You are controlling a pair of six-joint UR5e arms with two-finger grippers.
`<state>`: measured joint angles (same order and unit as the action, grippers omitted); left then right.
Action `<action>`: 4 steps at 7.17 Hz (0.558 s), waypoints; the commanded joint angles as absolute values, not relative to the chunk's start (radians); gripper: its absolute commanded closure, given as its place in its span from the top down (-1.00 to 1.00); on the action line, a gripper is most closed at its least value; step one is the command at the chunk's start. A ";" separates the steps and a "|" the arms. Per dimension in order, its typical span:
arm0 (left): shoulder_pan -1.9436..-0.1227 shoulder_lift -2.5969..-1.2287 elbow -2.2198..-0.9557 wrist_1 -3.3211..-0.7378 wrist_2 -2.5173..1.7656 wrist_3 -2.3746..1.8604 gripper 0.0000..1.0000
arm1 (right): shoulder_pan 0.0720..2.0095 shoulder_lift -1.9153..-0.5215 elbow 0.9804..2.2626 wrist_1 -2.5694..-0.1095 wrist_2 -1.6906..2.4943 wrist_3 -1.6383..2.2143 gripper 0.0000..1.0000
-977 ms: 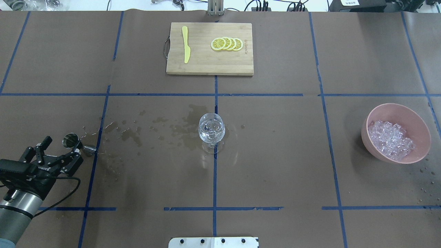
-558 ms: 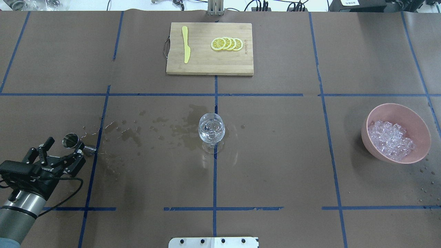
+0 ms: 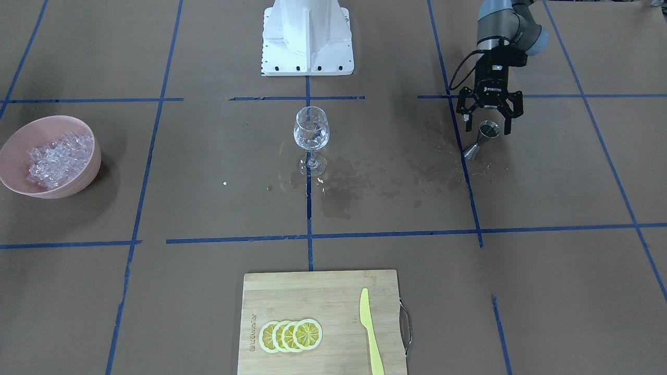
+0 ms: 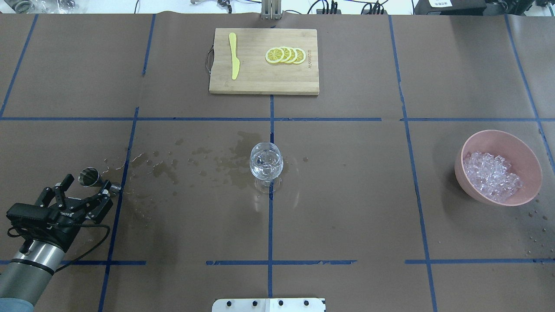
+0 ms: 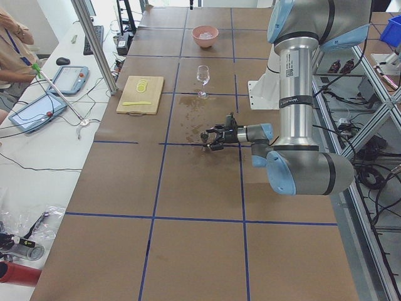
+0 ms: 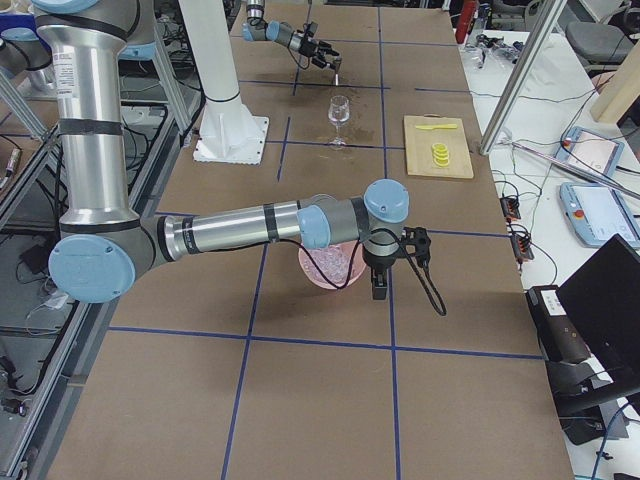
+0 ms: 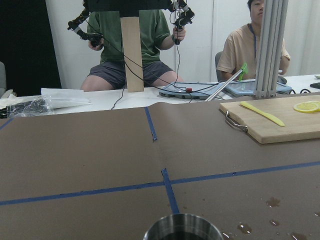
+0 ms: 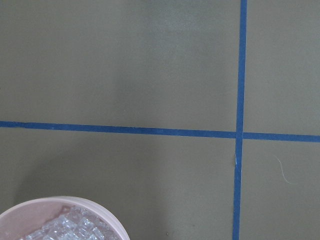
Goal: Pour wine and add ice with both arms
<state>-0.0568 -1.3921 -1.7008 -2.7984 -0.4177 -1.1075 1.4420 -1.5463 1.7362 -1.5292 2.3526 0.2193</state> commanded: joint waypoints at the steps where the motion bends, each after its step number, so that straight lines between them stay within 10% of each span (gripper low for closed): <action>1: -0.058 -1.417 -1.652 -2.812 -0.419 -1.109 0.98 | 1.442 -1.546 1.738 -1.528 2.352 0.219 1.00; 4: -0.055 -1.433 -1.631 -2.841 -0.423 -1.104 0.88 | 1.443 -1.548 1.740 -1.528 2.353 0.219 1.00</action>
<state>-0.0567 -1.4222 -1.6376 -2.8379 -0.4206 -1.1059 1.4428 -1.5476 1.7389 -1.5286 2.3530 0.2194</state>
